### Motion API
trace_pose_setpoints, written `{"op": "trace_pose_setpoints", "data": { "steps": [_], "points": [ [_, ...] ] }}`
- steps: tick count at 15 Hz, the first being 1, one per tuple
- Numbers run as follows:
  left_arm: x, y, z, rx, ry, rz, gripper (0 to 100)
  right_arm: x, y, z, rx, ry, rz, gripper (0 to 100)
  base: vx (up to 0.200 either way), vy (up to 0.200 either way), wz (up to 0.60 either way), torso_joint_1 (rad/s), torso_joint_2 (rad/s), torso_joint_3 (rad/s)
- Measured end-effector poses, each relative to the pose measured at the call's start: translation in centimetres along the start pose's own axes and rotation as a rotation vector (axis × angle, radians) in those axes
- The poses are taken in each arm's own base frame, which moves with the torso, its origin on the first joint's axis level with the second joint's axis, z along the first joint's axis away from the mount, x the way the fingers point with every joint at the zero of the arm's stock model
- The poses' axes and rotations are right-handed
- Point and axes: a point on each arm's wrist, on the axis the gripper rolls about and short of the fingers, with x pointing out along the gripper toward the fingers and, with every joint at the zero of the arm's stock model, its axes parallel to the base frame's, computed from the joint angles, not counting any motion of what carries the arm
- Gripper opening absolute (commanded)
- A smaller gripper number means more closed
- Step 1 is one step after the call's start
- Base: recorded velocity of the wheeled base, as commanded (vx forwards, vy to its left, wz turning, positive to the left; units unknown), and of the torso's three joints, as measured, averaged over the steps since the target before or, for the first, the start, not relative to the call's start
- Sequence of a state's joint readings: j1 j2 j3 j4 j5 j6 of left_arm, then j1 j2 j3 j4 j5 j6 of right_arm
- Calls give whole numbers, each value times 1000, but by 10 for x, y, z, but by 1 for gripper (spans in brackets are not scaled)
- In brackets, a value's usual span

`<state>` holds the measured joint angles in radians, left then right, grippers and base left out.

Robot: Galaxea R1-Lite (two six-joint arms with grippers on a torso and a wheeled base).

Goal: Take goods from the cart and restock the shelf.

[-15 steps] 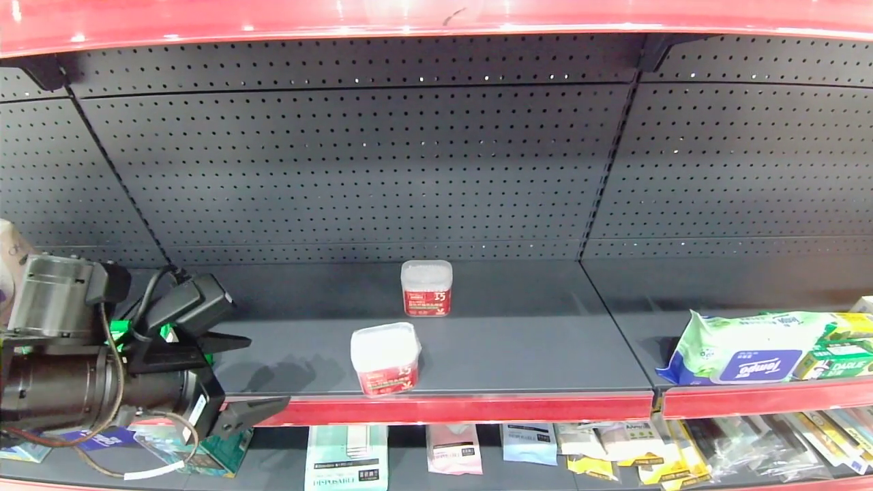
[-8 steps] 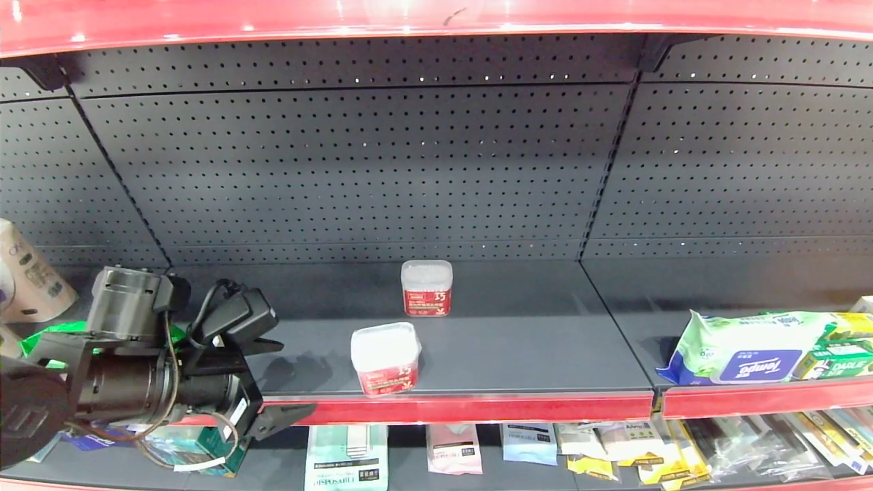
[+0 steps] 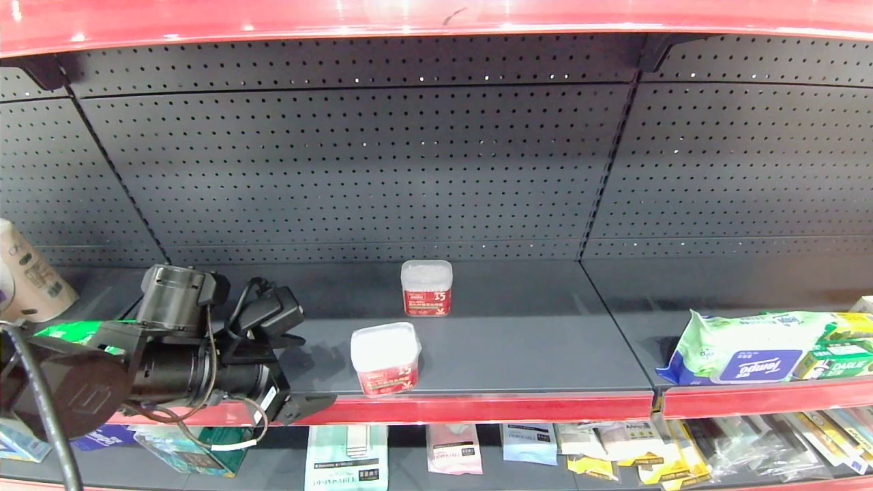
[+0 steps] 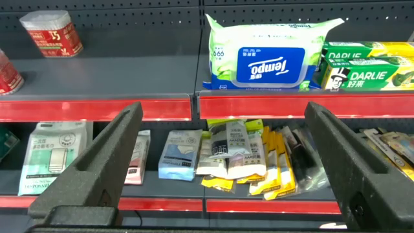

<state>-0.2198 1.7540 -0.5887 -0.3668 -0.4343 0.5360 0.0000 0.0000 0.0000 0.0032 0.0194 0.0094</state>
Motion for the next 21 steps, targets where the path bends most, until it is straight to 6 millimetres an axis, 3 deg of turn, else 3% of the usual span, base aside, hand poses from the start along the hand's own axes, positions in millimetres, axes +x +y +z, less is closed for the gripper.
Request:
{"op": "trace_pose_setpoints", "data": {
  "steps": [11,21],
  "points": [
    [30,5,15,37,-13,-55,100,0,0,0,0,0,0,100,0,0,0,0,0,0],
    [47,10,17,66,-4,-68,100,0,0,0,0,0,0,100,0,0,0,0,0,0]
  ]
}}
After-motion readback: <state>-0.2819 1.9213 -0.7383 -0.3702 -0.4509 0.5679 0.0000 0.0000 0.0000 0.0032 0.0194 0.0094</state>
